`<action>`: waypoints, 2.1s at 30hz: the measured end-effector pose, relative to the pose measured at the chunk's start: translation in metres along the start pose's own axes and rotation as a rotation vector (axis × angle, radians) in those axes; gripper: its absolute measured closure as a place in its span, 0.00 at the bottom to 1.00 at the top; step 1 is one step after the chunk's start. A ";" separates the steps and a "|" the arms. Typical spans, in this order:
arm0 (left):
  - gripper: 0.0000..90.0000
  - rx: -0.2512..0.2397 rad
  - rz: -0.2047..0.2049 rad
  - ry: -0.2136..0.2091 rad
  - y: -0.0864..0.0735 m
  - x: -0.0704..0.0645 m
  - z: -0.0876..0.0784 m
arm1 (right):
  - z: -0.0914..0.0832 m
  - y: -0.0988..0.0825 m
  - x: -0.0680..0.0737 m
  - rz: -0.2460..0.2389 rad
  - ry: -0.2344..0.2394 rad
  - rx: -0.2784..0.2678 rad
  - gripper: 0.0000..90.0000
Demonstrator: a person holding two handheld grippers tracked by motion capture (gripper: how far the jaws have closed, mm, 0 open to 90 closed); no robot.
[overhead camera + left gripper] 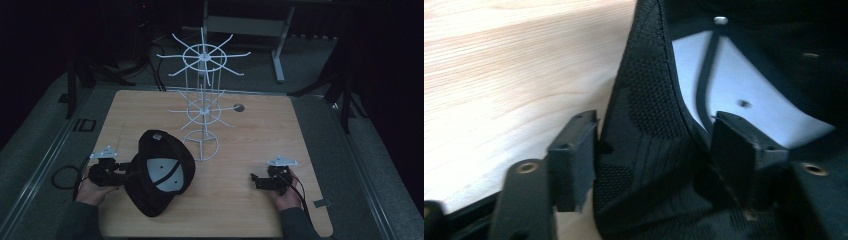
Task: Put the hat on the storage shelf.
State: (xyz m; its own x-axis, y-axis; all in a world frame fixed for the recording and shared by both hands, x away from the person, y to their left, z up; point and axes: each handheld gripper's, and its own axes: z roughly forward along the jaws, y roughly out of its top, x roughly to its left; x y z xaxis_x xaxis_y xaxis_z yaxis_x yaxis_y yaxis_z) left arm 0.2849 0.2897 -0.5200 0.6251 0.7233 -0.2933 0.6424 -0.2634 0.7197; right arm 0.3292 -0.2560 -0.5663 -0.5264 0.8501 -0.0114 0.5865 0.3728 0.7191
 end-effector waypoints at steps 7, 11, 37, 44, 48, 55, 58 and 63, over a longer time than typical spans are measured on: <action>0.41 -0.003 0.037 -0.033 0.002 -0.009 0.000 | 0.000 0.000 0.000 0.000 0.000 0.000 0.13; 0.47 0.033 0.052 -0.068 0.002 -0.011 0.007 | 0.000 0.000 0.000 -0.001 0.000 0.000 0.13; 0.81 -0.025 -0.039 0.041 -0.015 -0.006 -0.019 | 0.000 0.000 0.000 0.000 0.000 0.000 0.13; 0.87 -0.076 -0.088 0.103 -0.008 -0.009 -0.022 | 0.000 0.000 0.000 -0.001 0.000 -0.001 0.13; 0.92 -0.077 -0.107 0.122 -0.006 -0.011 -0.023 | 0.000 0.000 0.000 0.000 0.000 0.000 0.13; 0.96 -0.089 -0.114 0.214 -0.003 -0.013 -0.022 | 0.000 0.000 0.000 0.000 0.000 0.000 0.13; 0.96 -0.095 -0.102 0.235 -0.002 -0.015 -0.022 | 0.000 0.000 0.000 0.000 0.000 0.000 0.13; 0.96 -0.104 -0.095 0.242 0.001 -0.017 -0.020 | 0.000 0.000 0.000 0.000 0.000 0.000 0.13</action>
State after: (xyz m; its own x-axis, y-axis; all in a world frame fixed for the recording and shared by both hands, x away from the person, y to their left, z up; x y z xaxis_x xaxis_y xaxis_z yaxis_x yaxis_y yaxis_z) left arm 0.2658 0.2902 -0.5016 0.4322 0.8765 -0.2120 0.6362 -0.1298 0.7605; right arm 0.3291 -0.2559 -0.5663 -0.5262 0.8503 -0.0117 0.5866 0.3729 0.7189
